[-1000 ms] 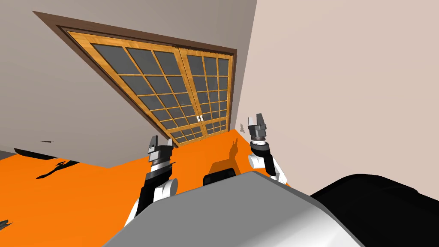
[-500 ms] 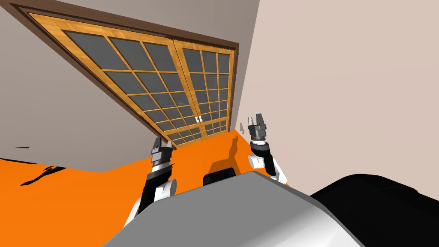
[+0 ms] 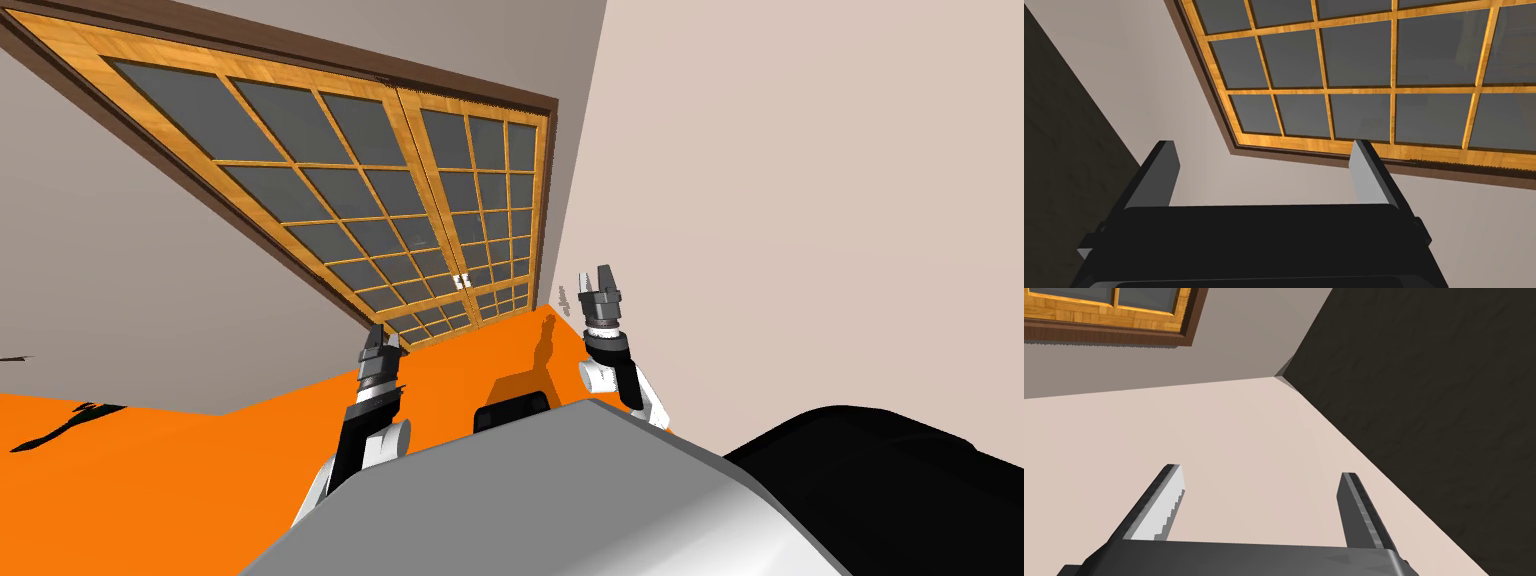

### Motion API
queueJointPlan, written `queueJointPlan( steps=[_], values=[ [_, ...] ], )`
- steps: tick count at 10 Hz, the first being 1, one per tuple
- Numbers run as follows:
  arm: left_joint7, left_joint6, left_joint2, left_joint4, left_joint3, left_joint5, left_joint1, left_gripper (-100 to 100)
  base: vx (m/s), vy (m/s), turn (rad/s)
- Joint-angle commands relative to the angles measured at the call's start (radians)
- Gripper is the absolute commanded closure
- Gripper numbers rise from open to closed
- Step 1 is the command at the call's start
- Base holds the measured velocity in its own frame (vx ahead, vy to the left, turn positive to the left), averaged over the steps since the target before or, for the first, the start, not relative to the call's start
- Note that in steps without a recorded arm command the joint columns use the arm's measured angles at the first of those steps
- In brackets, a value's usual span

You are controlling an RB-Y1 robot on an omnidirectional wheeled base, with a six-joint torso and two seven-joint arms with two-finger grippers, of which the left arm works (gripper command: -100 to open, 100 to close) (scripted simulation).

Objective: Pull the door open

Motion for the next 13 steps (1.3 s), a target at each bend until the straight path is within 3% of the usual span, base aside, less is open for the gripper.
queueJointPlan(
  steps=[1,13],
  values=[
    [-0.029,-0.009,0.005,0.025,0.011,-0.007,-0.006,-100,0.099,-0.019,-0.018],
    [-0.252,-0.084,0.025,0.232,0.091,-0.070,-0.055,-100,0.096,-0.003,-0.019]
  ],
)
